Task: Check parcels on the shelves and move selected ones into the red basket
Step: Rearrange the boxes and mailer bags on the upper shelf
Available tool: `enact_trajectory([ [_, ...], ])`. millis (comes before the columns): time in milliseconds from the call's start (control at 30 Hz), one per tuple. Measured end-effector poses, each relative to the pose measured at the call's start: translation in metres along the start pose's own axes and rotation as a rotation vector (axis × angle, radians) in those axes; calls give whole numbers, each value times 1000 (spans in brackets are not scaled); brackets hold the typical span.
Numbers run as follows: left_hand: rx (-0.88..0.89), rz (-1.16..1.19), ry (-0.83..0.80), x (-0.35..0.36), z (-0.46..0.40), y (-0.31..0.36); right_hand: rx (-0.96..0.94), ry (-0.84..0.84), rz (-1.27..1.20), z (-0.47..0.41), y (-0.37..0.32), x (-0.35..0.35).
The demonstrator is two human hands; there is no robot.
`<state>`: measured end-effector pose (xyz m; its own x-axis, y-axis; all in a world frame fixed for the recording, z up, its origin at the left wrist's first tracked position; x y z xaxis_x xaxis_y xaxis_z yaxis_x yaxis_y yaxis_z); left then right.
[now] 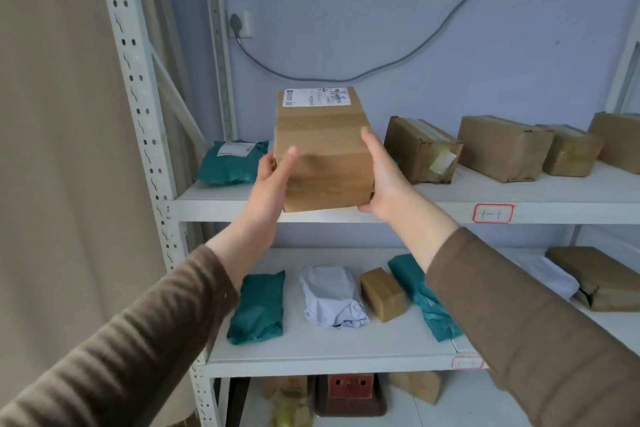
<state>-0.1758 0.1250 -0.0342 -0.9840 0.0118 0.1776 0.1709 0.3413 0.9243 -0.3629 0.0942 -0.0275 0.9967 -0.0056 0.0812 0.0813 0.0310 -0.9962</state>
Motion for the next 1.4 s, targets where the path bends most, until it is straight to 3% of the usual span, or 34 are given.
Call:
enact_trajectory([
  [233, -191, 10, 216, -39, -114, -18, 27, -58, 111, -74, -13, 40],
  [567, -242, -225, 282, -56, -191, -39, 33, -23, 77, -153, 2, 51],
  [667, -112, -325, 325, -50, -189, -23, -127, 65, 132, -153, -10, 45],
  [733, 125, -389, 334, -39, -182, -5, -324, 190, 207, -148, -26, 28],
  [833, 460, -512, 207, 8, -169, 15, -522, 359, 411, -147, -46, -9],
  [967, 595, -502, -22, 84, -155, 12, -451, 527, 774, -168, -49, -64],
  [1000, 550, -481, -84, 100, -155, 3, -386, 526, 835, -175, -45, -73],
  [1067, 303, -420, -198, 125, -163, -28, -227, 454, 826, -190, -28, -84],
  [1200, -281, -262, -162, 127, -181, -91, 0, 296, 457, -204, 7, -90],
  [1267, -383, -104, -133, 119, -193, -111, 42, 236, 305, -200, 17, -90],
  [1400, -406, 112, -120, 108, -175, -111, 98, 56, 70, -165, 21, -89],
])
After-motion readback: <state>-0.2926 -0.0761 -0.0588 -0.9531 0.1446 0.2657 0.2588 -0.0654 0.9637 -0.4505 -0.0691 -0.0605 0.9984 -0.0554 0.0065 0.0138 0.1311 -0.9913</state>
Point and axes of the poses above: each hand's wrist, its own z-axis away from the middle knuckle, its own x-axis out of the palm, y = z × x, the point moved 7 cm from there along -z, towards the middle knuckle, and after that the axes turned 7 degrees about z, right-handed, at the moved point
